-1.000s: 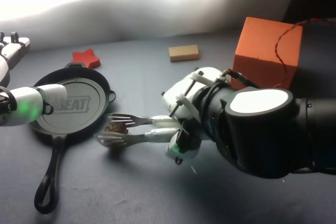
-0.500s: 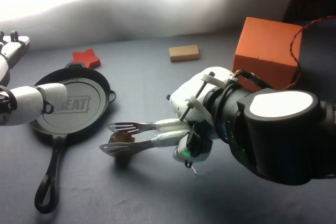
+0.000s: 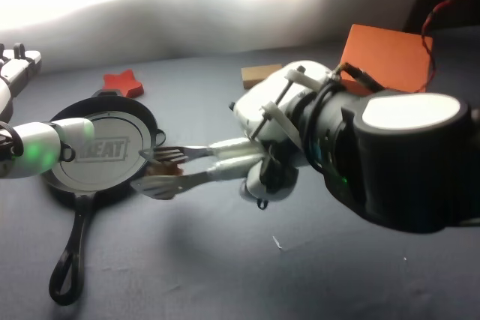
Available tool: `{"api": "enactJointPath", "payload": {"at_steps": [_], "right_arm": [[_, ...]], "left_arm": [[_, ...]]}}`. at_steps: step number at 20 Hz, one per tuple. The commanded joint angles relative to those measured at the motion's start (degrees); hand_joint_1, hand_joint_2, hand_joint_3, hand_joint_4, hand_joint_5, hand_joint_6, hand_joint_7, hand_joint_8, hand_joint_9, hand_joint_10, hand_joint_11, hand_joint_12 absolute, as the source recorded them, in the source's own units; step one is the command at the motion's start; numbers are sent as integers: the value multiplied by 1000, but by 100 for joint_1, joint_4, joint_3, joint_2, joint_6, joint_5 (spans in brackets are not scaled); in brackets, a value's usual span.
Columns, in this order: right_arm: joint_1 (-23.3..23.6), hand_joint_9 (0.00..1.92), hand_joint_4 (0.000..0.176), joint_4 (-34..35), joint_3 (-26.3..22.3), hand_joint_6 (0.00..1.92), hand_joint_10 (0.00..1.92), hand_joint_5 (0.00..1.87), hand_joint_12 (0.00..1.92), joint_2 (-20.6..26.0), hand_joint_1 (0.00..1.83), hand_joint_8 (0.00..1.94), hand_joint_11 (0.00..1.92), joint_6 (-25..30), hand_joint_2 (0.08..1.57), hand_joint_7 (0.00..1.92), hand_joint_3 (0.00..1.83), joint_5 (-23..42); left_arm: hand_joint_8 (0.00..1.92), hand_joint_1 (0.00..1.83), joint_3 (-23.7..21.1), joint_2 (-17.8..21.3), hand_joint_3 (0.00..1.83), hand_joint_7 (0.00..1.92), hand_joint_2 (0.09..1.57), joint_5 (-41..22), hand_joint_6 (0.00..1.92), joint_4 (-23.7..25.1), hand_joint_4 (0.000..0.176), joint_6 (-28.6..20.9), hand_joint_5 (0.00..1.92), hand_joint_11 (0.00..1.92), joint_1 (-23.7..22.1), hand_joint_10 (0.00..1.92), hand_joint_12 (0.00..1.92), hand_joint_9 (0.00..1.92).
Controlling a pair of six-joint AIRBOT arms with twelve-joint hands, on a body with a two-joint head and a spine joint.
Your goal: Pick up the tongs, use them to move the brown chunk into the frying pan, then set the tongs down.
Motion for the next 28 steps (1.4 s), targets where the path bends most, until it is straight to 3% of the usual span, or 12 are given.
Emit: {"api": "enactJointPath", "payload": {"at_steps": [1, 5, 11, 13, 17, 21, 26, 27, 28], "right_arm": [[113, 1638, 176, -401, 35, 1921, 1921, 1317, 1921, 17, 906, 1941, 1665, 12, 1423, 1510, 0, 220], [198, 1640, 176, -1218, 514, 1921, 1921, 1315, 1921, -247, 881, 1941, 1659, 674, 1431, 1516, 0, 793], [60, 1632, 176, -1441, 1732, 1921, 1921, 1328, 1921, -1007, 897, 1941, 1639, 931, 1420, 1521, 0, 1205], [4, 1631, 176, -1818, 2053, 1921, 1921, 1314, 1921, -1191, 887, 1941, 1634, 1211, 1425, 1513, 0, 1433], [-99, 1608, 176, -1927, 2522, 1921, 1921, 1287, 1921, -1492, 951, 1941, 1620, 1252, 1403, 1484, 0, 1608], [-274, 1555, 176, -2203, 2955, 1827, 1921, 1256, 1921, -1787, 759, 1926, 1571, 1416, 1441, 1430, 6, 1618], [-357, 1477, 176, -2450, 2997, 1664, 1913, 1191, 1921, -1840, 573, 1757, 1498, 1604, 1455, 1407, 3, 1618], [-351, 1420, 0, -2450, 2997, 1534, 1869, 1073, 1921, -1840, 570, 1643, 1408, 1614, 1450, 1374, 0, 1614], [-347, 1420, 0, -2451, 2997, 1534, 1869, 1073, 1921, -1840, 570, 1643, 1408, 1610, 1450, 1374, 0, 1607]], "left_arm": [[2, 0, 48, 71, 0, 15, 1209, -477, 1, 332, 0, 29, 4, 0, -63, 2, 122, 15], [4, 0, 82, 70, 1, 28, 1222, -528, 4, 331, 0, 12, 13, 0, -69, 4, 94, 21], [0, 0, 151, 60, 0, 26, 1207, -552, 0, 330, 0, -7, 4, 0, -72, 0, 84, 14], [4, 0, 152, 57, 0, 17, 1210, -552, 3, 330, 0, -7, 7, 0, -72, 4, 45, 10], [5, 0, 144, 55, 1, 33, 1218, -552, 3, 330, 0, -7, 16, 0, -71, 6, 75, 23], [1, 0, 136, 51, 0, 32, 1212, -552, 1, 330, 0, -7, 18, 0, -72, 1, 92, 21], [3, 0, 112, 47, 1, 47, 1217, -551, 5, 331, 0, -6, 36, 0, -72, 4, 123, 34], [0, 0, 109, 47, 0, 34, 1216, -550, 1, 331, 0, -5, 27, 0, -71, 0, 113, 23], [0, 0, 104, 47, 0, 34, 1216, -550, 1, 331, 0, -4, 27, 0, -69, 0, 113, 23]]}}
